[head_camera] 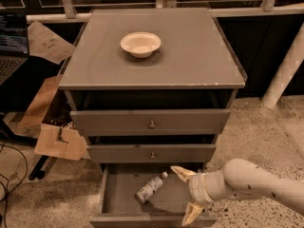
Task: Pick blue plastic bottle from bottom drawer and place on counter
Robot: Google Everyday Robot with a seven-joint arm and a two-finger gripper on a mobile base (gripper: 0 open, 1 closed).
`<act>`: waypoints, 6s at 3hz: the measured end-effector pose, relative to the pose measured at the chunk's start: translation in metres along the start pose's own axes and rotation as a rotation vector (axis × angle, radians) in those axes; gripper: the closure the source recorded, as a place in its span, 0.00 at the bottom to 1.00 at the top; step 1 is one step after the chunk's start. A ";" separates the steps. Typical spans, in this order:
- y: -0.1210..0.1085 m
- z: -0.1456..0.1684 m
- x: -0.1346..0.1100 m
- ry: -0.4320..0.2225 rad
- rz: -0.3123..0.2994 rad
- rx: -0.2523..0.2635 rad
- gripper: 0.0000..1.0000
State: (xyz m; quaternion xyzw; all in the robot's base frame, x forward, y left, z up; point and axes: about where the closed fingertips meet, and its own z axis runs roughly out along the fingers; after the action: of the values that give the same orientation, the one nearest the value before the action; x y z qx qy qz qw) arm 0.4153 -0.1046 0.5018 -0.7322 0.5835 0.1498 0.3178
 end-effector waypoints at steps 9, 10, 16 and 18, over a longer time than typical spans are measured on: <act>-0.056 0.195 0.117 -0.159 0.142 -0.009 0.00; -0.054 0.219 0.122 -0.174 0.127 -0.066 0.00; -0.080 0.307 0.138 -0.004 0.072 -0.080 0.00; -0.076 0.334 0.159 0.025 0.108 -0.093 0.00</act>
Offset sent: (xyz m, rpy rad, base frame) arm 0.0993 -0.0112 -0.0837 0.1251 -0.0106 -0.1729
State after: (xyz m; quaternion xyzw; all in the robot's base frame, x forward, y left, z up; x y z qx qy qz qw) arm 0.5812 -0.0023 0.1786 -0.7155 0.6183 0.1847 0.2676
